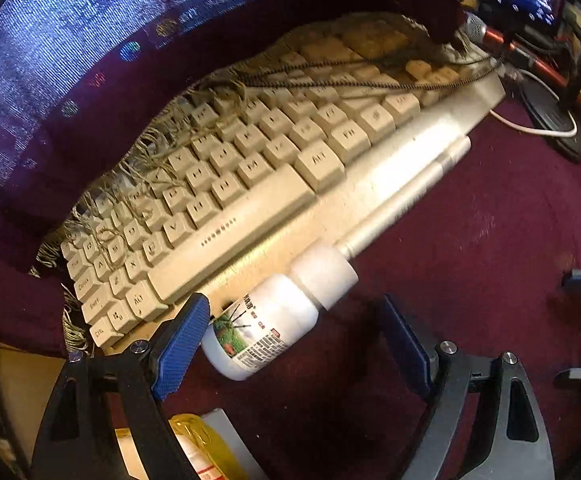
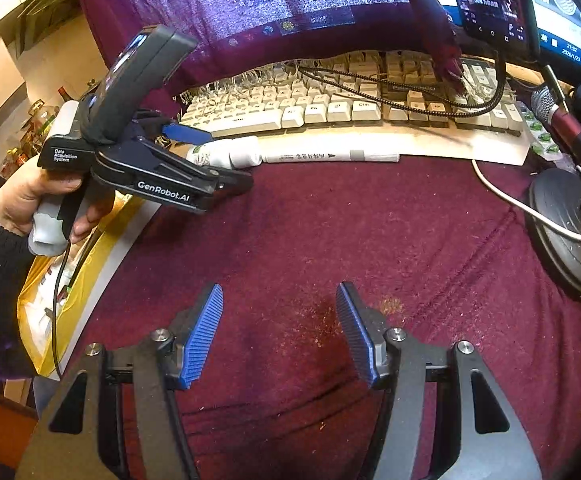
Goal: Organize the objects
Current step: 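Grasp white green-label bottle lying by the keyboard with left gripper, then grasp white marker on the desk with right gripper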
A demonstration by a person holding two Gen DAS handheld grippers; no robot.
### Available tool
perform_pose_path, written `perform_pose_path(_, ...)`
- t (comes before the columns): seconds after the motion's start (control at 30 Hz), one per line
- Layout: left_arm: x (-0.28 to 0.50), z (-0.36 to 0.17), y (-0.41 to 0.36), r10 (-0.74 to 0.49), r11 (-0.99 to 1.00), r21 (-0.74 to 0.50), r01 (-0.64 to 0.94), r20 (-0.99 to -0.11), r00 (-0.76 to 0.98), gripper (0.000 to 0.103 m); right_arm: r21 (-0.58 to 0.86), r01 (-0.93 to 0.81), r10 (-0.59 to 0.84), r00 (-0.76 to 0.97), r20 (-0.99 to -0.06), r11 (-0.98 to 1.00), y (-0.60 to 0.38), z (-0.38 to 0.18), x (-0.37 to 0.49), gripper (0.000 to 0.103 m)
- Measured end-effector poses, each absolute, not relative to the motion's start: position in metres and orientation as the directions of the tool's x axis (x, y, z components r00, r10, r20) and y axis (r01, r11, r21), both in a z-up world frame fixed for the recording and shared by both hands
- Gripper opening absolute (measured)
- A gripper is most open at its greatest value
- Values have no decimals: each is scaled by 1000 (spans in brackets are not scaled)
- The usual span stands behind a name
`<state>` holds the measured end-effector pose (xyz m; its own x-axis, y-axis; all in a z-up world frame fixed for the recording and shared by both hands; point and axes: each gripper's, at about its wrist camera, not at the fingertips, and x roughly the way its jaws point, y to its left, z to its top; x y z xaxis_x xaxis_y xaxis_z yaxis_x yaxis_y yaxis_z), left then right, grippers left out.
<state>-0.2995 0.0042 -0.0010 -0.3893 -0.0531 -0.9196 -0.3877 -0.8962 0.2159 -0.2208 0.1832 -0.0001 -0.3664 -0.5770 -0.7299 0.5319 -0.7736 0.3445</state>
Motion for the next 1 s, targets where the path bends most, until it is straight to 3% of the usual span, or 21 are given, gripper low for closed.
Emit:
perform_pose_path(0.13,-288,3,4,-19,-905,175,-387,-927,-376,75,354,522,-578,-364,-731,-776,185,-3,-218,58)
perform_pose_path(0.2,-284,6,6,-9,-908,164,-385,-927,-374,60,355,515,-573,-362,-735,-780,184,-6,-217,58)
perform_pose_path(0.33,-288,5,7,-12,-918,157,-364,-929,-371,56,345,516,-565,-361,-742,-784,182,-8,-214,58)
perform_pose_path(0.4,-286,4,7,-42,-917,189,-352,-921,-387,42,337,517,-559,-365,-744,-787,182,-8,-212,58)
perform_pose_path(0.47,-281,6,6,-21,-923,169,-347,-920,-392,34,331,514,-553,-369,-747,-791,183,-8,-213,58)
perform_pose_path(0.57,-265,8,5,5,-939,133,-317,-917,-399,33,324,515,-551,-382,-742,-794,187,-6,-214,58)
perform_pose_path(0.7,-234,10,-1,-51,-978,126,-164,-916,-399,33,315,534,-558,-388,-733,-785,189,-4,-222,58)
perform_pose_path(1.0,-143,14,10,61,-997,-36,-64,-893,-446,32,249,571,-513,-363,-778,-782,183,-6,-240,58)
